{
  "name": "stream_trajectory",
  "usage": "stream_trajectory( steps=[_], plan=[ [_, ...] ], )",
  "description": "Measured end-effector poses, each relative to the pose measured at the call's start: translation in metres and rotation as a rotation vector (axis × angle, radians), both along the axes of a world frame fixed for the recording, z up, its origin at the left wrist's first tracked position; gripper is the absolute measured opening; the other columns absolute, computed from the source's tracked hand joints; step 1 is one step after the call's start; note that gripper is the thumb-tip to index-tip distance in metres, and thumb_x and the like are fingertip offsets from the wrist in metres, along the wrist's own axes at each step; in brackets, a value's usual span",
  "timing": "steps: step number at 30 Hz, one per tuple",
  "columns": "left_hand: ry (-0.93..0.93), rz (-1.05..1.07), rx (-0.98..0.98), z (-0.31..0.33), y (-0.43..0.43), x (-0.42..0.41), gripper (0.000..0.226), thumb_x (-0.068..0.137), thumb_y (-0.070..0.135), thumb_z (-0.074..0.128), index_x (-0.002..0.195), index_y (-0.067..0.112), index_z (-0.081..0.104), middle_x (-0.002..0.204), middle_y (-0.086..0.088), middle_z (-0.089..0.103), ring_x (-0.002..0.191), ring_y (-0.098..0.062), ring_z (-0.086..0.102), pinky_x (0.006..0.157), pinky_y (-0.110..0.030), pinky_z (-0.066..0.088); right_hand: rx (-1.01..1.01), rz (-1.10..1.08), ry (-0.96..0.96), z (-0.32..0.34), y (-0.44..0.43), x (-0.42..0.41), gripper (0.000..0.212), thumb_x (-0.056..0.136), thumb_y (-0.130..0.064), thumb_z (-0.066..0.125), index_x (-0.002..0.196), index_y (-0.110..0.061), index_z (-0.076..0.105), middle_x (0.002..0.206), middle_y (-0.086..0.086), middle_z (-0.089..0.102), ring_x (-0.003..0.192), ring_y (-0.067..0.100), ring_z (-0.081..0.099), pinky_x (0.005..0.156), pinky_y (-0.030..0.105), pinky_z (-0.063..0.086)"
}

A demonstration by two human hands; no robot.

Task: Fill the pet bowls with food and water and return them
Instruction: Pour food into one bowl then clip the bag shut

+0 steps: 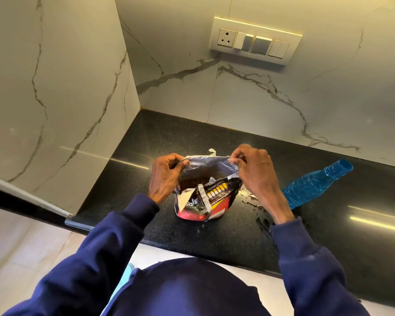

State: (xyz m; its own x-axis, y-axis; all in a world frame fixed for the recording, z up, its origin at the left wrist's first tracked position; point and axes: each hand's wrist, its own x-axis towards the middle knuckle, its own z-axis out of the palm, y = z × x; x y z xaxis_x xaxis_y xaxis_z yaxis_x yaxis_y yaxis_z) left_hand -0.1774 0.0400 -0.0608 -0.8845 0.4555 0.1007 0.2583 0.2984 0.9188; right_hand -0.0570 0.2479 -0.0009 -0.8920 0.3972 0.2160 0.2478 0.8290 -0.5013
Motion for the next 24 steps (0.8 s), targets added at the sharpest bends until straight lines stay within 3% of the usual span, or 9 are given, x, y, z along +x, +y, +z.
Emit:
stream_trajectory(
  steps=[2,5,9,12,14,17,20,22,24],
  plan=[
    [-0.053,0.019,0.029,0.001,0.002,0.000,0.005,0.091,0.018,0.072,0.092,0.014,0.075,0.085,0.003,0.076,0.075,0.000,0.071,0.068,-0.016,0.055,-0.082,-0.009,0.014,0.005,0.001,-0.007,0.007,0.089,-0.017,0.073,0.096,-0.018,0.071,0.083,-0.013,0.066,0.074,0.000,0.065,0.069,0.009,0.048],
    [-0.061,0.038,0.050,0.001,0.002,-0.003,0.011,0.088,0.020,0.075,0.097,0.012,0.076,0.090,0.003,0.077,0.079,-0.004,0.072,0.074,-0.026,0.060,-0.098,-0.001,0.055,0.005,0.000,-0.014,0.010,0.091,-0.014,0.071,0.100,-0.014,0.071,0.091,-0.003,0.074,0.078,0.000,0.065,0.072,0.012,0.055],
    [0.289,0.029,-0.011,0.006,-0.003,0.006,0.032,0.079,0.006,0.081,0.108,0.013,0.069,0.110,0.000,0.067,0.096,-0.014,0.065,0.084,-0.028,0.058,-0.093,0.007,0.112,0.005,0.003,-0.011,0.030,0.087,-0.012,0.075,0.115,-0.013,0.067,0.102,0.003,0.073,0.083,0.004,0.067,0.077,0.021,0.060],
    [0.522,-0.124,-0.030,0.009,-0.011,0.022,0.028,0.081,0.003,0.079,0.105,0.013,0.071,0.111,-0.002,0.064,0.100,-0.018,0.062,0.085,-0.030,0.056,0.107,0.144,0.159,0.009,0.005,0.001,0.039,0.083,-0.004,0.076,0.121,-0.012,0.067,0.114,0.005,0.066,0.099,0.012,0.062,0.088,0.024,0.056],
    [0.441,-0.298,0.009,0.014,-0.018,0.031,0.019,0.089,0.012,0.073,0.108,0.011,0.072,0.114,-0.001,0.069,0.100,-0.013,0.067,0.085,-0.030,0.059,0.235,0.290,0.212,0.014,0.005,0.011,0.029,0.086,-0.005,0.072,0.115,-0.010,0.069,0.110,0.005,0.069,0.102,0.015,0.059,0.090,0.026,0.052],
    [0.236,-0.477,-0.172,0.022,-0.025,0.038,0.050,0.096,0.049,0.057,0.136,0.019,0.057,0.133,0.003,0.065,0.115,-0.004,0.063,0.096,-0.031,0.055,0.231,0.404,-0.124,0.024,-0.004,0.021,0.046,0.089,-0.025,0.071,0.133,-0.019,0.060,0.126,-0.001,0.064,0.117,0.014,0.051,0.107,0.035,0.043],
    [0.236,-0.605,-0.505,0.027,-0.025,0.043,0.097,0.080,0.082,0.046,0.155,0.021,0.031,0.148,0.000,0.054,0.133,-0.014,0.052,0.113,-0.031,0.040,0.402,0.366,-0.494,0.015,-0.008,0.021,0.074,0.087,-0.048,0.068,0.152,-0.029,0.037,0.139,-0.008,0.048,0.129,0.017,0.033,0.113,0.044,0.027],
    [0.264,-0.627,-0.574,0.030,-0.023,0.045,0.103,0.076,0.075,0.063,0.155,0.018,0.029,0.149,-0.001,0.052,0.134,-0.017,0.050,0.109,-0.023,0.033,0.437,0.336,-0.497,0.007,-0.004,0.018,0.064,0.082,-0.054,0.068,0.140,-0.031,0.053,0.128,-0.009,0.051,0.122,0.016,0.032,0.104,0.043,0.030],
    [0.259,-0.609,-0.573,0.029,-0.022,0.041,0.091,0.078,0.060,0.074,0.150,0.018,0.036,0.145,-0.002,0.055,0.129,-0.017,0.055,0.108,-0.024,0.039,0.435,0.268,-0.458,0.004,0.004,0.016,0.048,0.081,-0.056,0.068,0.121,-0.031,0.068,0.117,-0.010,0.057,0.113,0.014,0.035,0.092,0.038,0.028]
  ],
)
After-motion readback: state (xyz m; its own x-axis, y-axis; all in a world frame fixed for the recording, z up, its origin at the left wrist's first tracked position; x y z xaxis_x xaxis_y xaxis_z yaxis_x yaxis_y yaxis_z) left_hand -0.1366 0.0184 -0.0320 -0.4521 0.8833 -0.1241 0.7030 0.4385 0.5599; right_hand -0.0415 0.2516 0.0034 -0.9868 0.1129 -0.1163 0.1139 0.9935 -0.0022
